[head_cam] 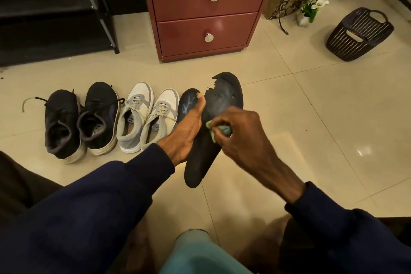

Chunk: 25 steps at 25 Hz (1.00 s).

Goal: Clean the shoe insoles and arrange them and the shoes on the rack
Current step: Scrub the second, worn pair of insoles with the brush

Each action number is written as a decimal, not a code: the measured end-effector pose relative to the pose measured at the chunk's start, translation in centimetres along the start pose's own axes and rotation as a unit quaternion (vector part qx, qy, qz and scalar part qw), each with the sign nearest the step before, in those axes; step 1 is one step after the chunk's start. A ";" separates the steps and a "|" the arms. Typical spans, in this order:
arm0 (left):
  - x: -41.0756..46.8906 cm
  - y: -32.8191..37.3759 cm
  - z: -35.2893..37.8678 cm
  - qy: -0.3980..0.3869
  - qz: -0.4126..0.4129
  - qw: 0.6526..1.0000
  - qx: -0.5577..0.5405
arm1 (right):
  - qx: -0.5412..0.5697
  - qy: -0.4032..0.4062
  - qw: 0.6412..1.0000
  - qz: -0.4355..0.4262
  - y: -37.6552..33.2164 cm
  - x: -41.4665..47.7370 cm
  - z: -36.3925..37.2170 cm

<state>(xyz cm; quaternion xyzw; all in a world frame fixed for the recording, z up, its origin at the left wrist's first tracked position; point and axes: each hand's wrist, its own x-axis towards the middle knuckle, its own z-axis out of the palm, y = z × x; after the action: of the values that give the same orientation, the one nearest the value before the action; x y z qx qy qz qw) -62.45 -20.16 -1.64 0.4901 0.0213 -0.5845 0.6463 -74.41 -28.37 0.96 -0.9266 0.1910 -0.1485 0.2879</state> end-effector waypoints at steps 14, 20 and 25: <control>-0.7 0.2 0.8 -0.037 0.005 0.997 -0.068 | 0.022 0.085 0.995 0.057 1.2 0.9 -1.2; -0.7 0.4 0.5 -0.012 0.010 0.997 -0.080 | 0.092 -0.013 0.996 -0.008 -1.7 -0.7 -0.2; -0.8 0.4 0.8 -0.043 0.001 0.996 -0.076 | -0.013 0.096 0.995 0.035 0.7 0.9 -1.2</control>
<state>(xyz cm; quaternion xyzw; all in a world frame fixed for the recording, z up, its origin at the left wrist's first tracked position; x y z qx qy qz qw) -62.80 -20.16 -0.53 0.4142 0.0373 -0.6014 0.6822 -74.31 -29.85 1.62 -0.9044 0.2517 -0.2243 0.2614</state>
